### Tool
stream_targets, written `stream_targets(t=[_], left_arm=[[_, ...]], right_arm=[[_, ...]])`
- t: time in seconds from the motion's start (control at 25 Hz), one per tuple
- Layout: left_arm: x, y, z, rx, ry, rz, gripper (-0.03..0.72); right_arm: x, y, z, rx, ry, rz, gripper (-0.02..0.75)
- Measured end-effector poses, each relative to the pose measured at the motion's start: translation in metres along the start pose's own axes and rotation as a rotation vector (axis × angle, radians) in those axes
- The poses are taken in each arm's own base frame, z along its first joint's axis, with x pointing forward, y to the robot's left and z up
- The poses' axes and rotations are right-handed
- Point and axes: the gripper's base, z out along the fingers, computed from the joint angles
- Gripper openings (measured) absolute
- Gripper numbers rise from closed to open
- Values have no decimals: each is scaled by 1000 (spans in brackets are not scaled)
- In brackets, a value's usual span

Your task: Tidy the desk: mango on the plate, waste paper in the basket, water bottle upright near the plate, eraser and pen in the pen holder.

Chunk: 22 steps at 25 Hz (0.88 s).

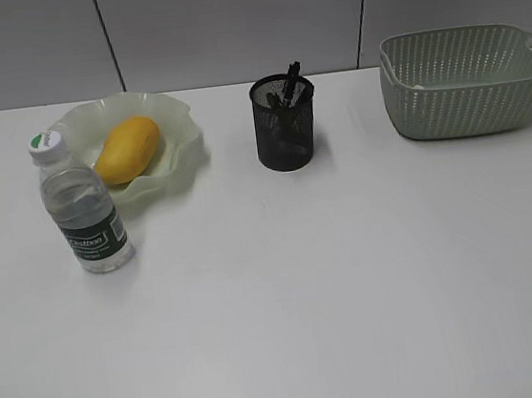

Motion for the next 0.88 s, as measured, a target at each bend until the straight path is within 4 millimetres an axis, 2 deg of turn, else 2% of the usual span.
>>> stream_targets(t=[0.12, 0.28, 0.76, 0.88], left_arm=[[21, 4, -8, 8, -51, -13, 247], [31, 6, -14, 27, -149, -23, 247], [30, 5, -12, 31, -163, -21, 247], [31, 4, -13, -24, -166, -53, 241]], right_arm=[[0, 0, 0, 0, 0, 0, 434], [0, 0, 0, 0, 0, 0, 434], [0, 0, 0, 1, 0, 0, 434], [0, 0, 0, 12, 0, 6, 434]])
